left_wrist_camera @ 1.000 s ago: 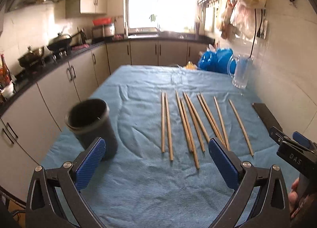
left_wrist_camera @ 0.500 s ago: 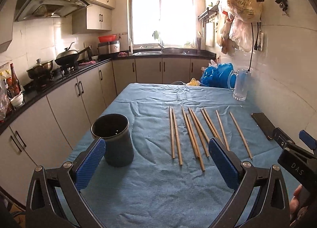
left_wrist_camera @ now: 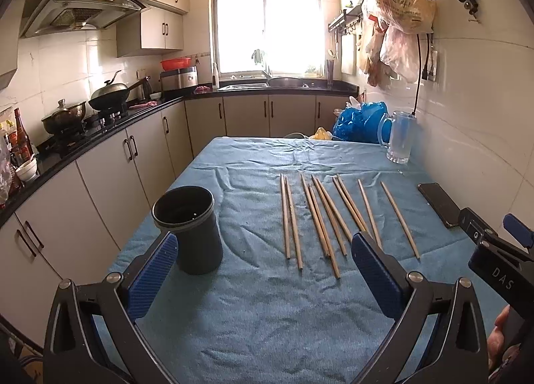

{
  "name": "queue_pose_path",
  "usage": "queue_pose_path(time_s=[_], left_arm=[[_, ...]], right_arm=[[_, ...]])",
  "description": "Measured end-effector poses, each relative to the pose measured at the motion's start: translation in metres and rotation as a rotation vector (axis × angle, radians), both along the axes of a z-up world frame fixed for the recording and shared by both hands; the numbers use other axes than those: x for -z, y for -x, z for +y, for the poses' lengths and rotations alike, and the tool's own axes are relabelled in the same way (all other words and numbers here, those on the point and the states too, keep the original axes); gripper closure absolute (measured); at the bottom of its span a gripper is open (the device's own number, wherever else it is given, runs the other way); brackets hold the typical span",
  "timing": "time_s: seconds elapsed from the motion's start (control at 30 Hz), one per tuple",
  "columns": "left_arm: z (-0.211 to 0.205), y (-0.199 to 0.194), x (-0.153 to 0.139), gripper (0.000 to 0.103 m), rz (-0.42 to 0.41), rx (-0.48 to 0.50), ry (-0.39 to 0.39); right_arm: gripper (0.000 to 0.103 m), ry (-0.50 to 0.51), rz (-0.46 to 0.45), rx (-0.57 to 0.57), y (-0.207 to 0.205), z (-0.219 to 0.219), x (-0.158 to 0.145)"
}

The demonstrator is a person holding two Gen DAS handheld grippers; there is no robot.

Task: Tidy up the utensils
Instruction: 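Move both tools over the row of wooden chopsticks, then close the left tool on one chopstick while the right tool grasps another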

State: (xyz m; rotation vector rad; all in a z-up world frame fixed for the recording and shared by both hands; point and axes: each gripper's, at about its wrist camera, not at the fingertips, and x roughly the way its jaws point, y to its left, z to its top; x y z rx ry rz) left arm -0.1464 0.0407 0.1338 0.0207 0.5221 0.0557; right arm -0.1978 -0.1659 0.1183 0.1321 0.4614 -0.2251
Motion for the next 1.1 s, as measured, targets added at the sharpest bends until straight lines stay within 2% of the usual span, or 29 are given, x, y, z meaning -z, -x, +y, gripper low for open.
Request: queue_pose_path(time_s=[0.4, 0.6, 0.83, 1.07, 1.1], left_arm=[[-0.005, -0.01, 0.011, 0.0, 0.048, 0.008, -0.006], [-0.006, -0.032, 0.014, 0.0, 0.087, 0.027, -0.008], [-0.02, -0.085, 0.006, 0.0, 0.142, 0.068, -0.024], [-0.029, -0.147, 0.005, 0.0, 0.248, 0.099, 0.052], [-0.031, -0.158, 0.005, 0.003, 0.267, 0.103, 0.07]], right_arm=[[0.004, -0.024, 0.015, 0.002, -0.003, -0.009, 0.009], [0.004, -0.033, 0.04, 0.0, -0.01, -0.016, 0.018], [0.004, -0.034, 0.097, -0.014, -0.032, -0.034, 0.031], [0.004, -0.088, 0.189, -0.034, -0.071, -0.069, 0.043], [0.004, -0.1, 0.199, -0.036, -0.077, -0.074, 0.045]])
